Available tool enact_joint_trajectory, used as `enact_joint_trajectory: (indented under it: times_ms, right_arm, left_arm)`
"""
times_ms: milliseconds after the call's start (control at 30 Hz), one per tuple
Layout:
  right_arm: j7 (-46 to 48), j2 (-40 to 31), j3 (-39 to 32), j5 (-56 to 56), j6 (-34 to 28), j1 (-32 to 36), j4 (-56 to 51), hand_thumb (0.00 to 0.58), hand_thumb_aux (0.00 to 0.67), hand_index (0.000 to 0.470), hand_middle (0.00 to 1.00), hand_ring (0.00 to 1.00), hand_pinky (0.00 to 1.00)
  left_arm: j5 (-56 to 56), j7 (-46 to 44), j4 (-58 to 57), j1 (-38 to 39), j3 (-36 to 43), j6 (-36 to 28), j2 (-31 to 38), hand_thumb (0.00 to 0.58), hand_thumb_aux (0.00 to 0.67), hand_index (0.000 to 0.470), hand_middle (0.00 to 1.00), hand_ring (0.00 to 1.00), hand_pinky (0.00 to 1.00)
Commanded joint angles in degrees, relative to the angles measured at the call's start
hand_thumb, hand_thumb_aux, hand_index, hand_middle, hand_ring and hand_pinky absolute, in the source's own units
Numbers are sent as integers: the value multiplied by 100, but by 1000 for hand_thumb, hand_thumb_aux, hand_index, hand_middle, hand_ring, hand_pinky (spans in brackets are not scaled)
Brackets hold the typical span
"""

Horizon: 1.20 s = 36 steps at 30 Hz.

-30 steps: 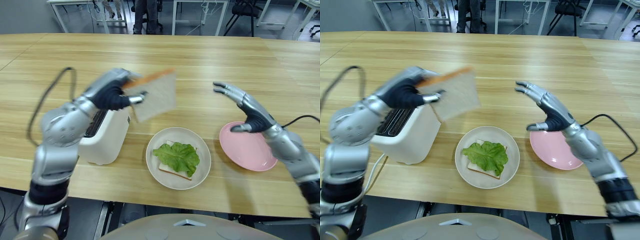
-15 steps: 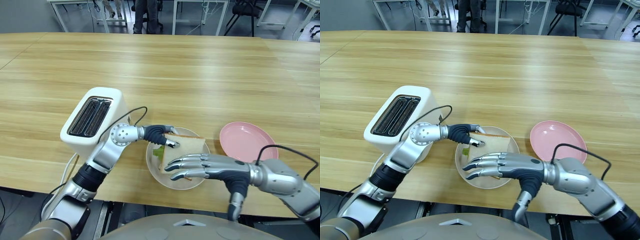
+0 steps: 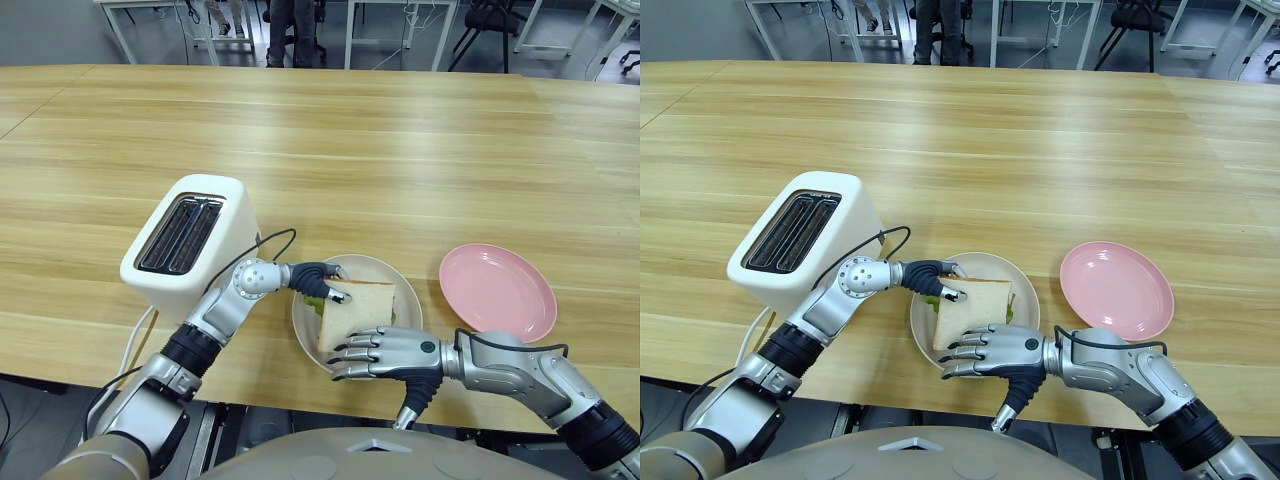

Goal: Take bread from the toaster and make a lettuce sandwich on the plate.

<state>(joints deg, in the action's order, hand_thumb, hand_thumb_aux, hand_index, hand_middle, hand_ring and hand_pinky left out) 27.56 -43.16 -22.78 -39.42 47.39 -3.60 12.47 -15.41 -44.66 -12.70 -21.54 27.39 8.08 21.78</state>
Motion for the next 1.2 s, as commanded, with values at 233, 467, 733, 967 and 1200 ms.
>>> enact_joint_trajectory:
  times_ms: [233,467,733,967,1200]
  right_arm:
    - [-2,-87,84,120,-230,-304,492,0,0,0,0,0,0]
    - [-14,-102,574,589,-458,-120,1101,0,0,0,0,0,0]
    - [25,-207,952,410,-662,-12,928,0,0,0,0,0,0]
    - [258,-370,454,-226,-745,-166,1,0,0,0,0,0,0]
    - [502,-318,-45,-425,-889,-95,-527,0,0,0,0,0,0]
  left_arm:
    - [-435,351,-552,-167,144,308,-67,580,670,460,1000,1000,1000]
    - [-787,829,-1011,-362,234,522,-250,580,670,460,1000,1000,1000]
    - [-1088,1267,-1559,-481,293,736,-425,580,670,460,1000,1000,1000]
    - [-1249,1437,-1803,-506,307,894,-427,580,670,460,1000,1000,1000]
    - [-1343,1565,-1920,-517,263,1008,-382,580,670,460,1000,1000,1000]
